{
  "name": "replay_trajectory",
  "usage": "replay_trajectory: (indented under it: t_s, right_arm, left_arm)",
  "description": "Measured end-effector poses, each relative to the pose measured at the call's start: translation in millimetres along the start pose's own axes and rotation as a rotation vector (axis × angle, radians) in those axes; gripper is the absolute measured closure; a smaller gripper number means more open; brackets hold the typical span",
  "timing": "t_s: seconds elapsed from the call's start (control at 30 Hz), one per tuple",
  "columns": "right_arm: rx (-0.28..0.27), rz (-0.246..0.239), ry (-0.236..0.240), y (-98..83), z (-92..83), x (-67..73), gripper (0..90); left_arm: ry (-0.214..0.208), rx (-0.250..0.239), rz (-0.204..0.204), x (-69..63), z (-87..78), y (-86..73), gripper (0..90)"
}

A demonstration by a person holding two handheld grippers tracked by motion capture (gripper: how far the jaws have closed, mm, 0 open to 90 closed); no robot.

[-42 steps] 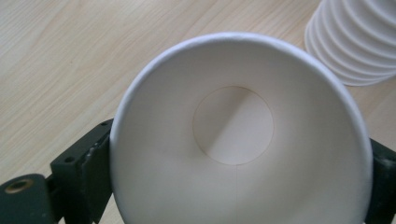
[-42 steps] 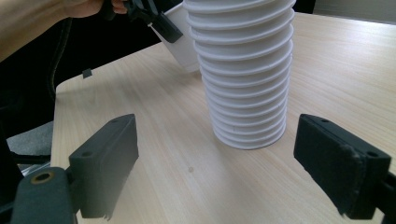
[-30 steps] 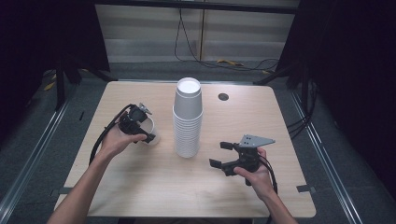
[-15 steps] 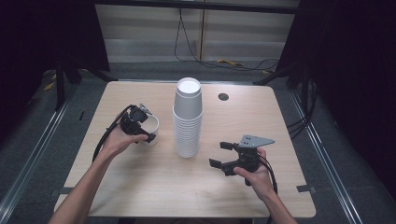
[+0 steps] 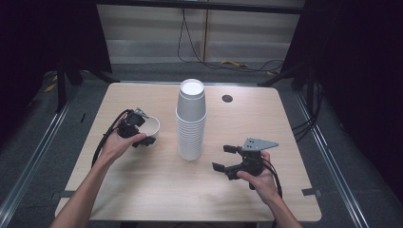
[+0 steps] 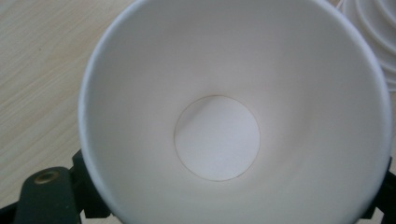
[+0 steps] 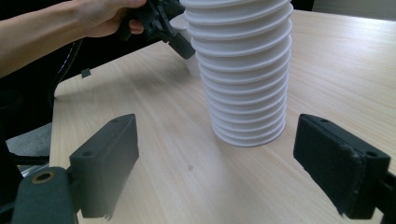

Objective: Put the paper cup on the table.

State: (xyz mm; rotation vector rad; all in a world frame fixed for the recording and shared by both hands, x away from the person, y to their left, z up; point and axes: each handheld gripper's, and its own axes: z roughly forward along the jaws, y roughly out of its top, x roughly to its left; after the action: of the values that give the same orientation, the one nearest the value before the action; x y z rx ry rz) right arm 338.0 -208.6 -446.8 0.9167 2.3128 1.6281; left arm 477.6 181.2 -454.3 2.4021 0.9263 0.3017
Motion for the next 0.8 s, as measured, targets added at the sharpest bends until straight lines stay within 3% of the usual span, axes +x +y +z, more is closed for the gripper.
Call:
replay_trajectory:
  t_s: [0.13, 0.4, 0.8]
  right_arm:
    - [0.006, 0.001, 0.000, -0.3, 0.6, 0.7, 14.2]
    - [0.009, 0.001, 0.003, -0.4, 0.7, 0.9, 14.2]
    - [0.008, 0.002, 0.000, -0.4, 0.0, 0.7, 14.1]
  left_arm:
    - [0.011, -0.002, -0.011, 1.0, -1.2, -5.1, 14.9]
    - [0.029, 0.010, 0.014, 0.3, 5.5, -16.2, 15.7]
    - [0.015, -0.021, -0.042, 3.6, 2.5, -34.8, 15.7]
